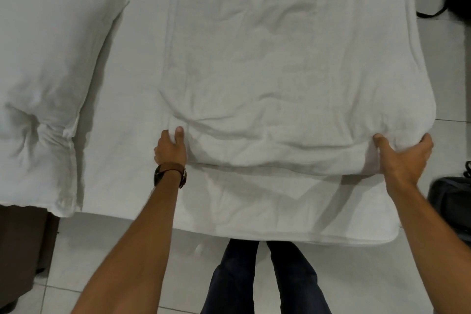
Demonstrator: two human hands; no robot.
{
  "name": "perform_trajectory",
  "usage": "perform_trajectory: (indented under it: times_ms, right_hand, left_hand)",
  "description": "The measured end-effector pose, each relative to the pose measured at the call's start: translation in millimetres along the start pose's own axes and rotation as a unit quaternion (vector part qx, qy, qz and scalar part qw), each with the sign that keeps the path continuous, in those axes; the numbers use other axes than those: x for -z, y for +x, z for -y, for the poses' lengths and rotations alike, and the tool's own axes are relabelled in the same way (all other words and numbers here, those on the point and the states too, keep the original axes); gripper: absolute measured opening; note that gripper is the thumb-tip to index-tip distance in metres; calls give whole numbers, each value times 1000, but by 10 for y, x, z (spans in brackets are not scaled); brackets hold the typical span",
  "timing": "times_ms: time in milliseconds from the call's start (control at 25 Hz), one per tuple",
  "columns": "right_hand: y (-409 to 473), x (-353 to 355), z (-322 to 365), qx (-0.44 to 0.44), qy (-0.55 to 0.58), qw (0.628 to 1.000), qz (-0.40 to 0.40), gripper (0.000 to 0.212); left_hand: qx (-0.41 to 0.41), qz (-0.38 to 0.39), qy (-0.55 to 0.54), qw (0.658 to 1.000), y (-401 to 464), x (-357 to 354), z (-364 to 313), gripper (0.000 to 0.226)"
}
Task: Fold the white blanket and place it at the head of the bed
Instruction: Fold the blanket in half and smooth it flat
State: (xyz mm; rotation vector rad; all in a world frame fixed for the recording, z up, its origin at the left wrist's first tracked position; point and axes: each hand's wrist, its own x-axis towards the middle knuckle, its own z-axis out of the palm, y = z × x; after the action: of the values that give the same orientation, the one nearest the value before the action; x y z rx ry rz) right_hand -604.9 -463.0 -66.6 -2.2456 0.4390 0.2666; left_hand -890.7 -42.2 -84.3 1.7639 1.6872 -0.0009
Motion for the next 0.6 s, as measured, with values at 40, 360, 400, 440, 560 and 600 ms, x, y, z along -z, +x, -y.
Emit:
perform_trajectory:
  times_ms: [40,360,400,440,560,600]
  right_hand:
    - [18,-7,5,2,15,1000,-3,116]
    - [147,-58,19,-26,42,999,11,115]
    - [148,-76,12,-19,23,1000,0,118]
    - [151,-103,-3,-11,-13,1000,-15,120]
    - [23,-269,-2,29,-117,989,-81,114]
    - [-66,-349,11,54,-134,985,-99,109]
  left_hand:
    - [12,4,-7,1000,19,4,-16,67]
    - [58,25,-73,995,166,36,-147,70]
    - [59,23,-73,995,161,30,-118,80]
    - [60,18,-72,995,158,18,-91,85]
    - [59,17,-78,995,151,-1,-66,85]
    - [57,16,-76,995,146,4,-75,86]
